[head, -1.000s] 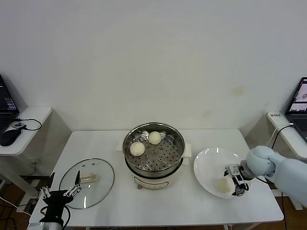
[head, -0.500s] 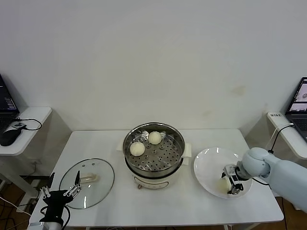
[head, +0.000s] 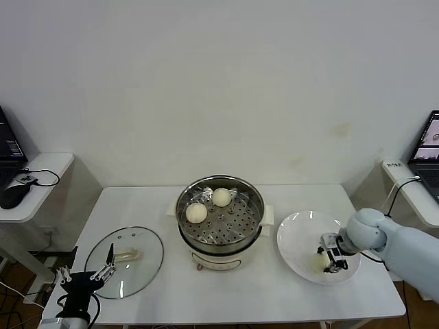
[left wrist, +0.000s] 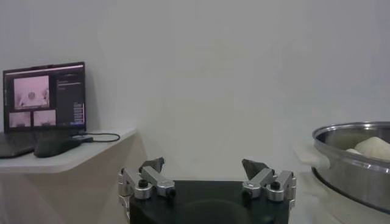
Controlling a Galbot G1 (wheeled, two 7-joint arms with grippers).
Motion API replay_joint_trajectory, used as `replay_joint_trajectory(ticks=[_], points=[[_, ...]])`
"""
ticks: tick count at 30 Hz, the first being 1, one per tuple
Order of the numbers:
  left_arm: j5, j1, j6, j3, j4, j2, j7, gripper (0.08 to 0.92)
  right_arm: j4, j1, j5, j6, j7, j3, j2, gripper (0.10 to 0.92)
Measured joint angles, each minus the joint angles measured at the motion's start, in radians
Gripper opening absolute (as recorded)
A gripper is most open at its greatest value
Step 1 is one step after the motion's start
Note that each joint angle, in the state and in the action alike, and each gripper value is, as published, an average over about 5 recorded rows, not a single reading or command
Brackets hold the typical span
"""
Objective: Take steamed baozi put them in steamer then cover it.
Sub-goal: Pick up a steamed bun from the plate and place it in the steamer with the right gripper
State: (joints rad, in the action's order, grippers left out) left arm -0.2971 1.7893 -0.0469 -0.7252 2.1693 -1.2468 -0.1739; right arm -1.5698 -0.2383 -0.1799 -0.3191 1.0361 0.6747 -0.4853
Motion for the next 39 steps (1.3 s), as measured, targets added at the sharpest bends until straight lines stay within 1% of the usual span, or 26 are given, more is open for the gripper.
replay_joint_trajectory(ticks=[10,18,23,28,34,39], points=[[-0.003,-0.002,0.000,0.000,0.014,0.007,0.000,0.823,-0.031,0.195,0.100,-0.014,0.025,0.056,0.023,0.568],[-0.005,-0.006,0.001,0.005,0.021,0.014,0.000,0.823,-0.041,0.466,0.217,-0.036,0.024,0.172,-0.022,0.576],[-0.007,-0.008,0.002,0.001,0.026,0.016,0.000,0.823,-0.041,0.614,0.283,-0.050,0.009,0.256,-0.099,0.577],[-0.008,-0.012,0.003,-0.004,0.027,0.013,0.000,0.823,-0.029,0.696,0.333,-0.046,-0.008,0.330,-0.202,0.581],[-0.007,-0.012,0.004,-0.011,0.037,0.003,0.000,0.823,0.004,0.734,0.369,-0.005,-0.019,0.398,-0.336,0.585],[-0.007,-0.008,0.005,-0.022,0.046,-0.004,0.000,0.823,0.041,0.745,0.371,0.051,-0.020,0.449,-0.441,0.586]])
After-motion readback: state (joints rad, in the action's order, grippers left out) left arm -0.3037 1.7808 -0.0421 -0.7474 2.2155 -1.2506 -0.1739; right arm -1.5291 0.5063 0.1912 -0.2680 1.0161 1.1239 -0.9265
